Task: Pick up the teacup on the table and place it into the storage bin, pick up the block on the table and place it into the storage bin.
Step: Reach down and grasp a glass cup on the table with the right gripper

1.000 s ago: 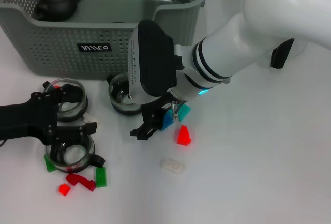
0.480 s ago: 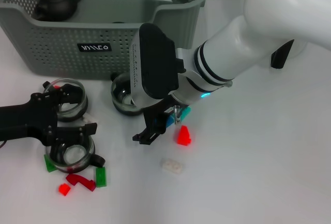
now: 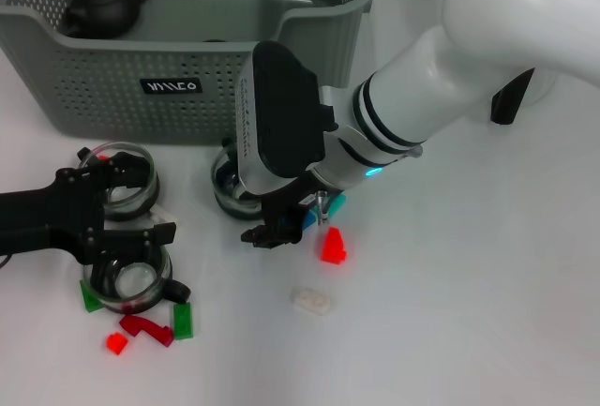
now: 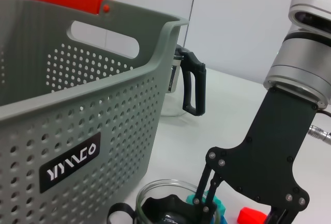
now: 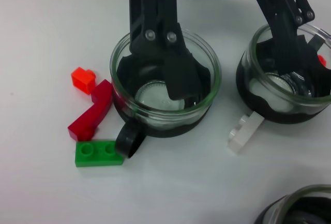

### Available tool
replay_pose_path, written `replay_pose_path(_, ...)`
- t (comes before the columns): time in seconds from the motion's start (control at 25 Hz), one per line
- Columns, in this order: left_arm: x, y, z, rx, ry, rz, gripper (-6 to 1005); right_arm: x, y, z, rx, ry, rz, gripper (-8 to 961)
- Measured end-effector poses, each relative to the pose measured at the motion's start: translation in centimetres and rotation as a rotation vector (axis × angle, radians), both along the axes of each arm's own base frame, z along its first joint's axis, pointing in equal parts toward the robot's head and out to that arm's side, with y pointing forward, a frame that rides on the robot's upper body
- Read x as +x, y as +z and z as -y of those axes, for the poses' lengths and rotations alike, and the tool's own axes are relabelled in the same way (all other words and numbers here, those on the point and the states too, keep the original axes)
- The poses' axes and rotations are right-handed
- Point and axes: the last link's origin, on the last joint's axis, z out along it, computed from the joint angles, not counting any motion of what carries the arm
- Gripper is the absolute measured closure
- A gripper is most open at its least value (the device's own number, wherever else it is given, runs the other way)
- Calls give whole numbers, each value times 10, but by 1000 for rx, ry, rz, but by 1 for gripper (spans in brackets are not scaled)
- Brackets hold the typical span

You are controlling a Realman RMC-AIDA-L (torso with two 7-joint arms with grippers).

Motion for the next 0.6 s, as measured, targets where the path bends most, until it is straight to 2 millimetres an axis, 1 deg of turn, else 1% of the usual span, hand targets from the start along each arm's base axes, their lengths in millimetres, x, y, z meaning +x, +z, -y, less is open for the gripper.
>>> replay_pose_path(0.12, 0, 0, 0, 0, 0, 0, 69, 1, 0, 0, -1, -1, 4, 383)
replay_pose_path(0.32, 0, 0, 0, 0, 1, 0, 69, 1, 0, 0, -2, 0, 6, 555)
replay_pose_path(0.6, 0, 0, 0, 0, 1, 0, 69, 2, 0, -1, 4, -1, 7, 550)
